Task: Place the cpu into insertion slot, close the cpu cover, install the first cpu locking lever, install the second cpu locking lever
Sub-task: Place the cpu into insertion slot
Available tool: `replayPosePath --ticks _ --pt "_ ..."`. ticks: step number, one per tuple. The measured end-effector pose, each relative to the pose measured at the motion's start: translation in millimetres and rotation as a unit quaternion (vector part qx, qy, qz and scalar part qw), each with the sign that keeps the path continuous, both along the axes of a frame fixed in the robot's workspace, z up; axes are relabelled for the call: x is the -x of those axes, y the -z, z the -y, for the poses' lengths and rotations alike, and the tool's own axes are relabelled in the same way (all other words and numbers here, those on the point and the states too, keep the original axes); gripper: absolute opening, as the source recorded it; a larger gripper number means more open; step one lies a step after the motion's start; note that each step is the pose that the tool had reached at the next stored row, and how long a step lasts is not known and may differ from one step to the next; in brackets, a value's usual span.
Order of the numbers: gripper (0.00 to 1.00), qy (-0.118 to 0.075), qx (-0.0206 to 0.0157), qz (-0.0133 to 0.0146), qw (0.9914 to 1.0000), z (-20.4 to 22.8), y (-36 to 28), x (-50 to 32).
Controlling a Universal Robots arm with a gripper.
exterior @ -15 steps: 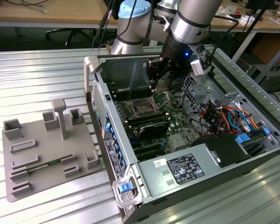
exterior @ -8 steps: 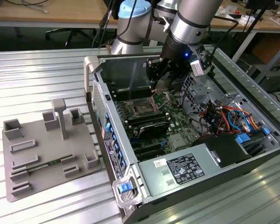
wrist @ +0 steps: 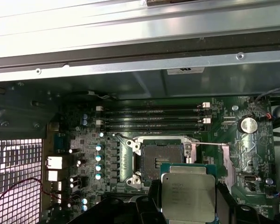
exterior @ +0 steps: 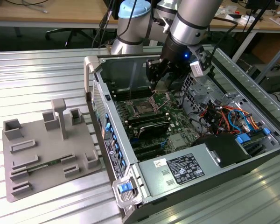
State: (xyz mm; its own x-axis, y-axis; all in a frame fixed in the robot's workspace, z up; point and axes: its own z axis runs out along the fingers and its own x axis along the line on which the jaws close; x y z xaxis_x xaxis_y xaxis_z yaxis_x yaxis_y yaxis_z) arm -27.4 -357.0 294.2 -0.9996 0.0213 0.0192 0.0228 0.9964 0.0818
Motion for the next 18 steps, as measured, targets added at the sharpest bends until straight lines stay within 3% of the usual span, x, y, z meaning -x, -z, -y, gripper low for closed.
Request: replayPosePath --ticks 18 --pt "0.55 0.000 0.0019 0.0000 1.00000 0.0 3.5 0.0"
